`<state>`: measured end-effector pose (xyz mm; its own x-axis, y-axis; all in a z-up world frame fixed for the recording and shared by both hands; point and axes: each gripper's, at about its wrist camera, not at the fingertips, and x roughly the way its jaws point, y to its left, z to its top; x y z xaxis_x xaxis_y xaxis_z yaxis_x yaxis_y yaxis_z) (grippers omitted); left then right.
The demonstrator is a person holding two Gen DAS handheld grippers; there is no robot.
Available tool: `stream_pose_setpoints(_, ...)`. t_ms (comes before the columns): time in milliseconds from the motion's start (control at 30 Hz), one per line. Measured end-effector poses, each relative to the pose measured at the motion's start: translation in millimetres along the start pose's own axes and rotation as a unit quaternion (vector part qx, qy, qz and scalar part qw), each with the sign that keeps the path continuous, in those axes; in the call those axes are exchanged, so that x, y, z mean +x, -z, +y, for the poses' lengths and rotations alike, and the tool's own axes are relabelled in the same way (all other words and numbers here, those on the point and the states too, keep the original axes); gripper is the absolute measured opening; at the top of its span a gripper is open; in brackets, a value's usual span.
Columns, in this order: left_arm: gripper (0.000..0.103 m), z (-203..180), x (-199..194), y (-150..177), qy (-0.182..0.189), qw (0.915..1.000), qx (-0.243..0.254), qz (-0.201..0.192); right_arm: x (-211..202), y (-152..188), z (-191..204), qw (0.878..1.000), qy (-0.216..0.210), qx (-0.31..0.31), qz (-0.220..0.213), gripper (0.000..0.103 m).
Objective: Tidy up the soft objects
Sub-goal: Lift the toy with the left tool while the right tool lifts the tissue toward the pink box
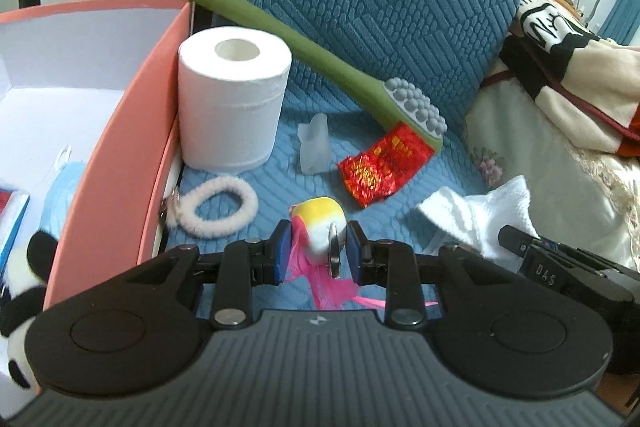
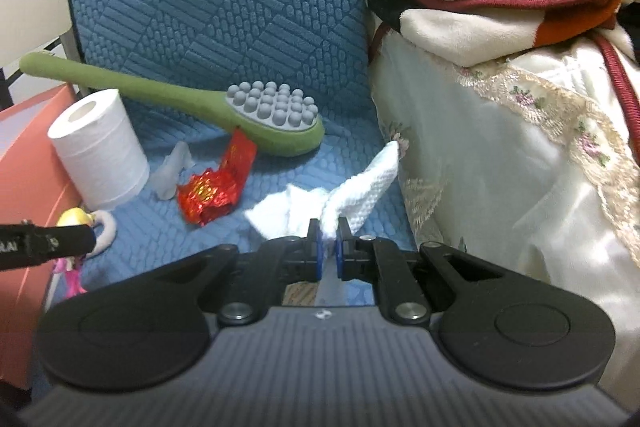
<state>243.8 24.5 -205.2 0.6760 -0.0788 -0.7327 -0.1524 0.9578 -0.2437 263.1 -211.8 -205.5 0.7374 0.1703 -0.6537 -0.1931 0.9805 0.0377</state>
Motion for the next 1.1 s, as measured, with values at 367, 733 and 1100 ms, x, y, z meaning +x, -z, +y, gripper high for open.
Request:
stream_pose_setpoints(367, 0.033, 8.0, -19.2, 17.3, 0.005, 0.9999, -0.004, 0.008, -47.3, 15.8, 3.7, 0.999, -0.032, 0.0, -0.028, 0.01)
stream_pose_setpoints(733, 0.034, 7.0, -45.4, 29.7, 0.022, 0.9998, -0.001, 0.003, -52.0, 33.8, 18.4, 0.997, -0.069, -0.016, 0.012, 0.01)
stream_pose_setpoints(1100, 0.034, 16.1, -63.2, 34.9, 0.024, 0.9997, -0.003, 0.002, -54.5, 49.5, 29.9, 0.991, -0.123, 0.005, 0.058, 0.01)
